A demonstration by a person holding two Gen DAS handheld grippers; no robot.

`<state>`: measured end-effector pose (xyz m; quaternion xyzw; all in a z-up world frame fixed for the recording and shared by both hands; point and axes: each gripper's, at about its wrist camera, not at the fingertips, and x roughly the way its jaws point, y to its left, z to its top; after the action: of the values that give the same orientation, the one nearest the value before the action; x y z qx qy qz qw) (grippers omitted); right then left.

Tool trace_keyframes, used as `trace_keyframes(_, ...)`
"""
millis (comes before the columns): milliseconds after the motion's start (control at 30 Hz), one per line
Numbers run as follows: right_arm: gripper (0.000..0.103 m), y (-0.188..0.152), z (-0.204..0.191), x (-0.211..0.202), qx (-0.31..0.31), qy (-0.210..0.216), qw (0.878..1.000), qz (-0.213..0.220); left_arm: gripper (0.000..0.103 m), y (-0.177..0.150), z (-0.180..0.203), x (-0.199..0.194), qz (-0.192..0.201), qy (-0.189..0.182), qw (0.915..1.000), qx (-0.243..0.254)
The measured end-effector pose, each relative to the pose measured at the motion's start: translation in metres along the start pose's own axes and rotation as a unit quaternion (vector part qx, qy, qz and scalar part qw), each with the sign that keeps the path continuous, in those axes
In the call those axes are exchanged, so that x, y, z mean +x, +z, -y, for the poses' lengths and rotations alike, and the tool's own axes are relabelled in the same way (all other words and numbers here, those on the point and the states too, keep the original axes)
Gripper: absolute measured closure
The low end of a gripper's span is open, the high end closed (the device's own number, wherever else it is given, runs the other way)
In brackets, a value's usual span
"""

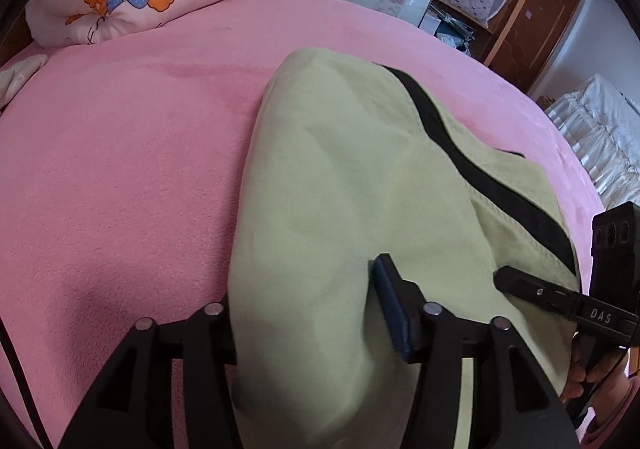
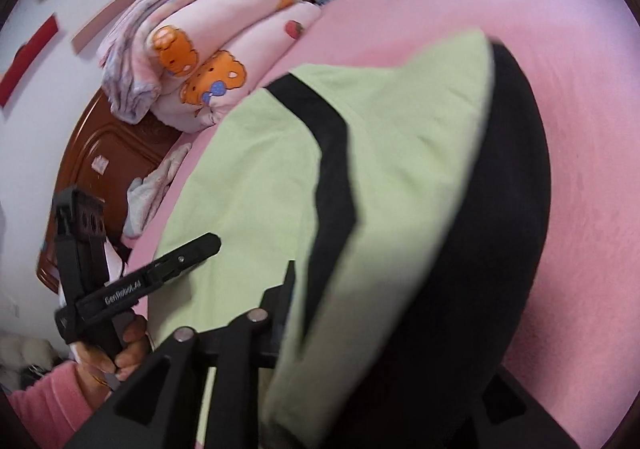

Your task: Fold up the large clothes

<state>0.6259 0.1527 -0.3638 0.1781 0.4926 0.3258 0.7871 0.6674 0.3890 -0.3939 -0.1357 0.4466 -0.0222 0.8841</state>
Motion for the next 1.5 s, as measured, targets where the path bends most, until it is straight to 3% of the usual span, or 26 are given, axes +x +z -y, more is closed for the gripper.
trace_keyframes(100,0.083,-0.003,0.005,0.004,-0.006,0.004,1.000,0.001,0.049,-0.004,0.002,-0.001,-0.001,0.003,1.0000,-0.003)
trace_keyframes(200,0.082,-0.001,-0.002,0.004,-0.012,-0.021,1.000,-0.007,0.049,-0.007,0.012,-0.011,-0.009,0.017,0.9998,-0.008)
trace_keyframes(367,0.072,-0.004,-0.011,-0.024,-0.018,-0.064,0.998,-0.017,0.049,-0.012,0.036,-0.040,0.000,0.079,0.9967,0.018)
trace_keyframes(467,0.070,-0.007,-0.009,-0.046,-0.015,-0.084,0.996,-0.014,0.049,-0.026,0.040,-0.062,0.002,0.091,0.9950,0.042)
trace_keyframes(633,0.070,-0.018,-0.008,-0.070,-0.016,-0.097,0.995,0.010,0.045,-0.052,0.031,-0.089,-0.004,0.081,0.9955,0.049)
trace_keyframes(700,0.070,-0.021,-0.004,-0.071,-0.011,-0.099,0.995,0.010,0.039,-0.057,0.024,-0.088,-0.014,0.076,0.9959,0.047)
trace_keyframes(833,0.069,-0.026,0.024,-0.062,0.049,-0.087,0.995,0.010,0.030,-0.063,0.007,-0.083,-0.016,0.058,0.9980,0.020)
trace_keyframes(967,0.070,-0.028,0.041,-0.056,0.075,-0.095,0.992,0.025,0.029,-0.063,0.001,-0.077,-0.016,0.058,0.9982,0.007)
trace_keyframes(1133,0.067,-0.028,0.030,-0.065,0.048,-0.111,0.993,0.016,0.029,-0.072,0.011,-0.090,-0.016,0.100,0.9948,-0.011)
trace_keyframes(1267,0.058,-0.049,0.030,-0.088,0.088,-0.100,0.991,0.021,0.029,-0.090,0.040,-0.117,0.009,0.191,0.9815,-0.001)
trace_keyframes(1333,0.056,-0.070,0.032,-0.100,0.113,-0.082,0.990,0.014,0.029,-0.102,0.057,-0.128,0.001,0.229,0.9734,0.015)
trace_keyframes(1400,0.055,-0.093,0.031,-0.115,0.122,-0.075,0.990,0.009,0.029,-0.117,0.072,-0.142,-0.011,0.242,0.9700,0.024)
trace_keyframes(1500,0.054,-0.137,0.022,-0.148,0.111,-0.105,0.988,-0.005,0.029,-0.146,0.102,-0.174,-0.017,0.235,0.9716,0.018)
